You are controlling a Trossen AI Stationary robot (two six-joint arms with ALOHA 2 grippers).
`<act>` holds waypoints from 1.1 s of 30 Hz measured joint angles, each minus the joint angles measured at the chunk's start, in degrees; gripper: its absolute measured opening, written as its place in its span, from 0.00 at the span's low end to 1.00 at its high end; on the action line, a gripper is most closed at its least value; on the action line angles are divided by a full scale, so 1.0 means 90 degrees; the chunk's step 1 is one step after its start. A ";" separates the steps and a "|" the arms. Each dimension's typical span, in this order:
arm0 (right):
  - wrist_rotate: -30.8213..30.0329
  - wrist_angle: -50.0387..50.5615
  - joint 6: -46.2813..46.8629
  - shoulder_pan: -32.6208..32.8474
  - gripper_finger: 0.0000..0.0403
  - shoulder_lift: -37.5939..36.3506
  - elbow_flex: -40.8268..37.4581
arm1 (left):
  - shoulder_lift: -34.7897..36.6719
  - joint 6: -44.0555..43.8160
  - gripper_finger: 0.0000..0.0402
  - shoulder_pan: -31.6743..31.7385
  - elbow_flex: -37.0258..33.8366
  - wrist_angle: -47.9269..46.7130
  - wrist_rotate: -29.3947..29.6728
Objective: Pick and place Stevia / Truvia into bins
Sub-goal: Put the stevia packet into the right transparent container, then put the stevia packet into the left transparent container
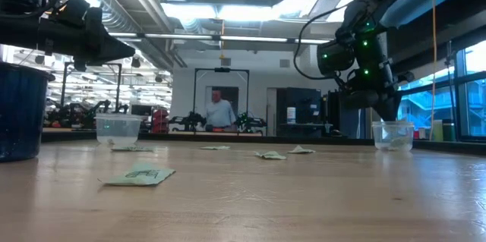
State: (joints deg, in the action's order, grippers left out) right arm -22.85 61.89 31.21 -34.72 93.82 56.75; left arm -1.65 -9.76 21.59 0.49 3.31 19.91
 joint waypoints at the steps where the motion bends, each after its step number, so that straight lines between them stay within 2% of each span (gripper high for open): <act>1: 0.0000 0.0000 -0.0001 0.0000 0.09 0.0000 0.0000 | -0.0002 0.0000 0.11 0.0001 -0.0001 0.0000 0.0001; 9: 0.0000 0.0193 -0.0002 0.0018 0.31 -0.0081 0.0000 | 0.0000 0.0000 0.11 -0.0001 0.0000 0.0000 -0.0001; 12: -0.0007 0.0378 0.0136 0.0139 0.34 -0.0454 0.0000 | -0.0002 0.0000 0.11 0.0000 0.0000 0.0000 -0.0001; 17: -0.0016 0.0243 0.0696 0.0651 0.34 -0.1553 0.0000 | 0.0000 0.0000 0.11 -0.0001 0.0000 0.0000 -0.0001; 24: -0.0024 -0.1274 0.0597 0.2067 0.34 -0.2742 0.0000 | 0.0000 0.0000 0.11 0.0001 0.0000 0.0000 -0.0004; 29: -0.0092 -0.2406 -0.0098 0.3126 0.34 -0.2828 -0.0008 | 0.0000 -0.0002 0.11 0.0001 0.0000 0.0000 -0.0009; 33: -0.0663 -0.3663 -0.0595 0.3916 0.34 -0.2809 -0.0559 | -0.0001 -0.0002 0.11 0.0000 0.0000 0.0000 -0.0006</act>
State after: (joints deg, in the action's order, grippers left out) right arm -28.82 28.92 25.86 0.52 68.54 51.72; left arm -1.66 -9.78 21.60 0.49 3.31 19.86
